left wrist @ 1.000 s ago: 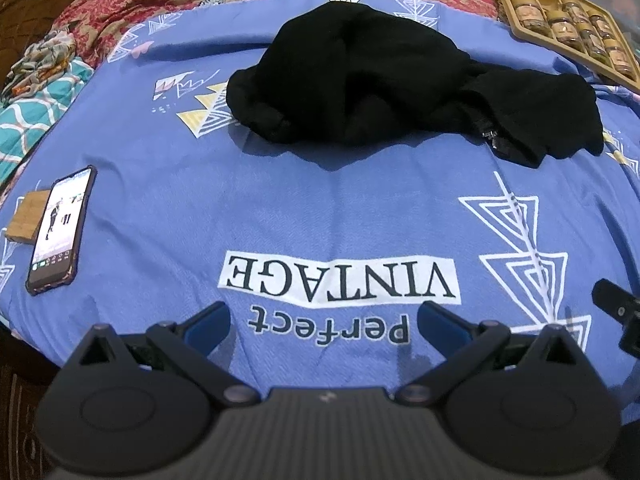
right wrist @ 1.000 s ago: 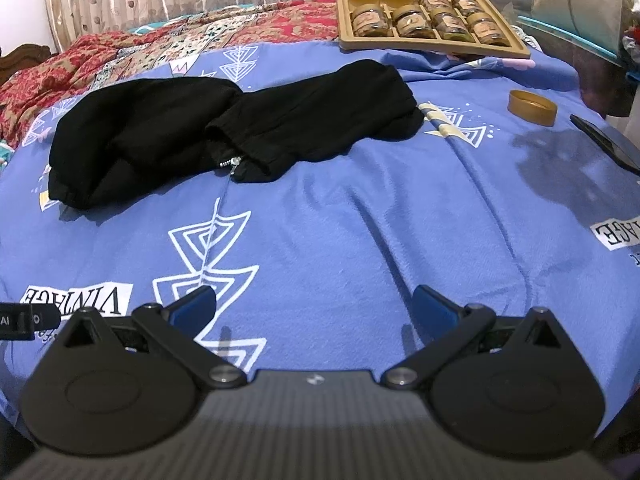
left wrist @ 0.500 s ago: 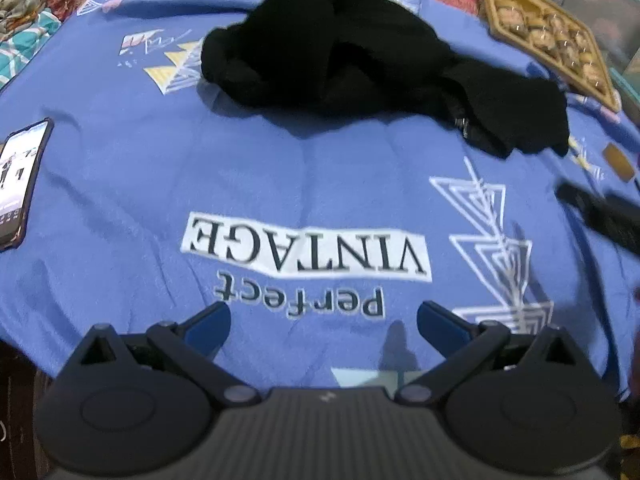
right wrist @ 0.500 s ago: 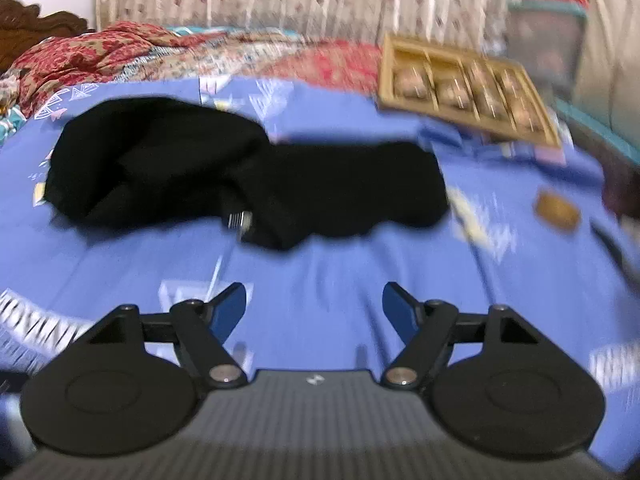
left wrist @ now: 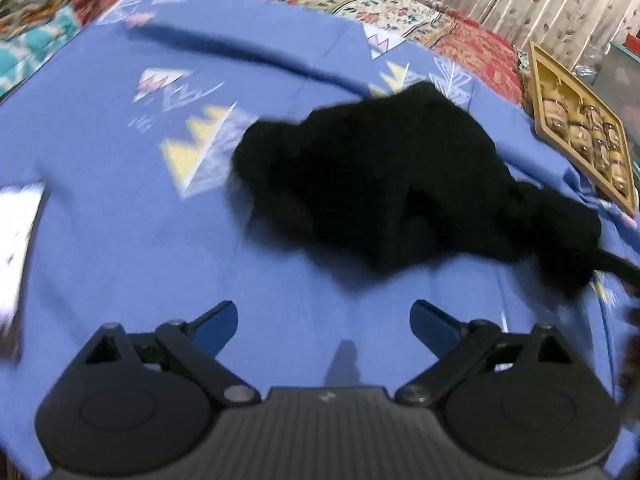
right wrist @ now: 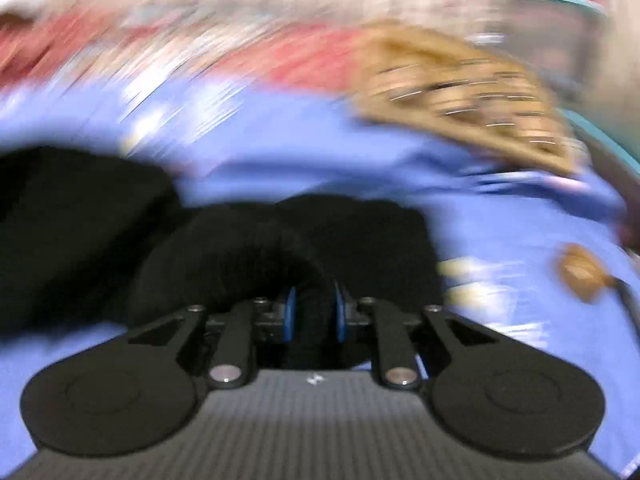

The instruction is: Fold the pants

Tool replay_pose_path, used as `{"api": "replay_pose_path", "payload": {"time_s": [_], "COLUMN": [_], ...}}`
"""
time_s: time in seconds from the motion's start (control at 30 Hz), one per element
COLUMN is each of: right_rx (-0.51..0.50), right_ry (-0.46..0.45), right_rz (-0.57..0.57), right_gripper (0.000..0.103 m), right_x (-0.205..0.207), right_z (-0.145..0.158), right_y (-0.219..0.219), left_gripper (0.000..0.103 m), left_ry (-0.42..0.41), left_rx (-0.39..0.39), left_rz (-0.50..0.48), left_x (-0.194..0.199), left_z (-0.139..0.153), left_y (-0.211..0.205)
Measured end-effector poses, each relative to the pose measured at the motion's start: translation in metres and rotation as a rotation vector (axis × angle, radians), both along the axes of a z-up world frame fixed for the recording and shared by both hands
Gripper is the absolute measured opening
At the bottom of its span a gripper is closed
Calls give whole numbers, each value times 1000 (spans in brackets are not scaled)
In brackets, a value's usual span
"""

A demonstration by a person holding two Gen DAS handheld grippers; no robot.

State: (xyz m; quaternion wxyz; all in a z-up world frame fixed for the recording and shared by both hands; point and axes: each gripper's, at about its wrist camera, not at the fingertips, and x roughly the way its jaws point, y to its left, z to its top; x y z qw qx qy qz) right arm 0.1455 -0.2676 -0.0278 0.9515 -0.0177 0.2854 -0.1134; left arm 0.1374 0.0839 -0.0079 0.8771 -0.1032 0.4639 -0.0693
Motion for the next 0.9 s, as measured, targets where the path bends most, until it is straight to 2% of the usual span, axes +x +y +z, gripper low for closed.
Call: {"api": "replay_pose_path", "payload": {"time_s": [0.07,0.13,0.17,0.2,0.23,0.27,0.33,0.43,0.47,0.53,0.6,0.67,0.7,0.73,0.8,0.87,0.9], "right_rx": [-40,-114,-157,-188,-197,-190,-147,-59,-31,4,35,61,62,41,-24,-86,-111], "right_ry": [-77,-115,-120,-116,-102,-79,-51,-116,-148,-217,-296,-333,-323,-275,-139,-14,25], "right_rz": [-118,-207,-239,-271,-304,-333,-367,-389,-391,-399,-428,-457,-447,-419,-350,-275,-252], "right_gripper": [22,22,22,23,27,39,50,50,50,50,58,74,76,78,81,84,84], "right_x": [-15,-28,-36,-43,-49,-55,-70,-95,-101,-107,-117,-126,-120,-118,-105,-100,-101], "right_z": [24,43,49,53,53,52,48,43,42,45,48,43,39,30,13,-6,-12], "right_y": [-43,-76,-92,-106,-119,-129,-141,-139,-135,-118,-107,-102,-99,-94,-86,-76,-72], "left_gripper": [92,73,62,35,15,14,11,10,10,10,10,10,10,11,12,13,14], "left_ry": [8,32,52,75,103,117,80,-40,-74,-128,-190,-212,-210,-195,-119,-9,20], "left_rx": [27,48,29,7,0,-5,-66,-176,-238,-307,-323,-293,-258,-215,-154,-152,-157], "left_rz": [16,49,60,64,77,98,113,97,90,94,73,36,17,4,1,12,27], "left_x": [33,61,73,82,89,92,83,49,30,-7,-56,-100,-119,-133,-148,-153,-154], "left_z": [-7,-13,-16,-19,-21,-20,-6,34,51,76,97,102,98,92,71,42,33], "left_y": [-8,-14,-15,-15,-16,-15,-4,28,47,80,108,122,127,128,124,121,119]}}
